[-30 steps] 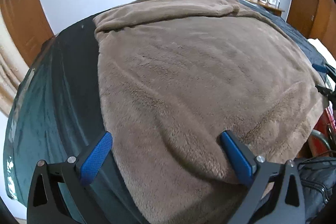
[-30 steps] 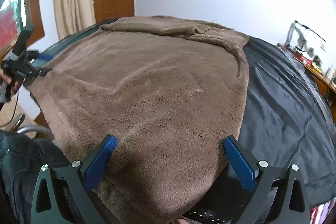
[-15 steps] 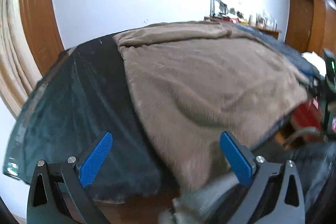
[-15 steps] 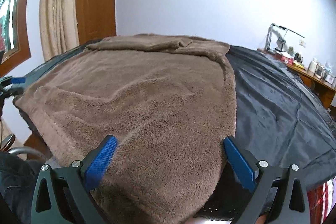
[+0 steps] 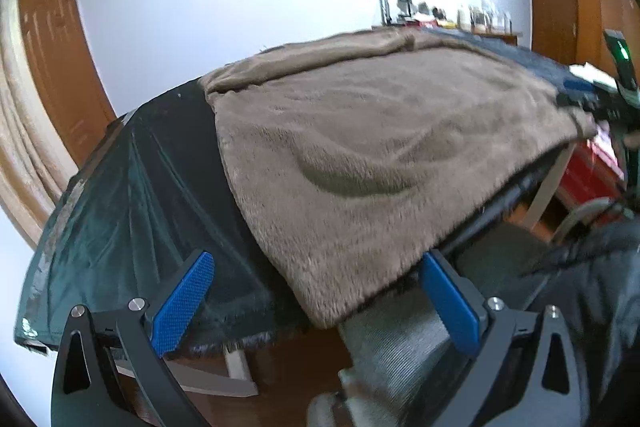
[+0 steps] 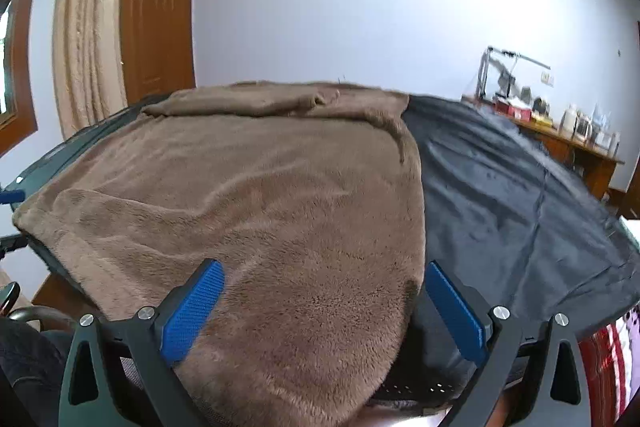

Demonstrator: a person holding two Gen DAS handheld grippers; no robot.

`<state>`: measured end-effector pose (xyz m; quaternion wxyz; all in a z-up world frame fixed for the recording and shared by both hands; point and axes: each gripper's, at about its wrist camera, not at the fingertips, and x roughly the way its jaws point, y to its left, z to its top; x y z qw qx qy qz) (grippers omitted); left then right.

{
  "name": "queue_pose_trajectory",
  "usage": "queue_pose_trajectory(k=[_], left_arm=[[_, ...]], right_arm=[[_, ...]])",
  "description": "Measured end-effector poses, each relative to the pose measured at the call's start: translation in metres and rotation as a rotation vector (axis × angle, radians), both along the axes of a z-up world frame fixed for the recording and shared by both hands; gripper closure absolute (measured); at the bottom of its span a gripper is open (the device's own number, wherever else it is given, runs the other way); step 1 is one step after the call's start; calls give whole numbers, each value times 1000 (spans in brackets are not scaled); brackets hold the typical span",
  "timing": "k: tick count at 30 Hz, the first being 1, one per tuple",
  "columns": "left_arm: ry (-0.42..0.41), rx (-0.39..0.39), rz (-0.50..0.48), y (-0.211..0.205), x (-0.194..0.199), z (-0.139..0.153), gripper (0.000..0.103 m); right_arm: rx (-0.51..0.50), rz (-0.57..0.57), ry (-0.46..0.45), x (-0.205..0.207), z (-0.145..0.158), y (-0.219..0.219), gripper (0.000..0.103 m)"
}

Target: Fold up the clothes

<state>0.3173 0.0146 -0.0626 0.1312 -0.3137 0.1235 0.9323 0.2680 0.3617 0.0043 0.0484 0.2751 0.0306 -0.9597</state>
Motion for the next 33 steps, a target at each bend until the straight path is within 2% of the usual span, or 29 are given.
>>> queue_pose_trajectory(k=[3,6,7,8,11,16,20,24,29,31,33], left_arm=[[6,38,52,-8,-7,5,2],[11,35,130,-15,-15,5,16],[6,46,142,-18,-16,6,18],[1,64,150,-21,-18,6,20],[-9,100,166,-27,-19,9,22],[13,75,165,-23,-18,15,24],[19,92,177,-24,-19,20,24],[22,82,177,-24,-19,21,24],[25,78,174,-24,-19,23,24],[27,81,174,-25,-19,23,24],[29,88,174,-25,-20,23,24]], right_arm=[[15,12,10,10,3,1,4],[59,12,4,18,1,0,30],[76,8,-1,20,-1,0,43],[88,6,-7,21,-3,-1,49],[99,19,-16,29,-6,2,51],[135,33,-15,53,-5,4,55],[108,41,-48,68,-11,13,55],[116,51,-43,72,-10,12,55],[263,145,-52,75,-17,-20,55],[360,130,-51,75,-23,-31,55],[426,70,-47,71,-28,-33,55]])
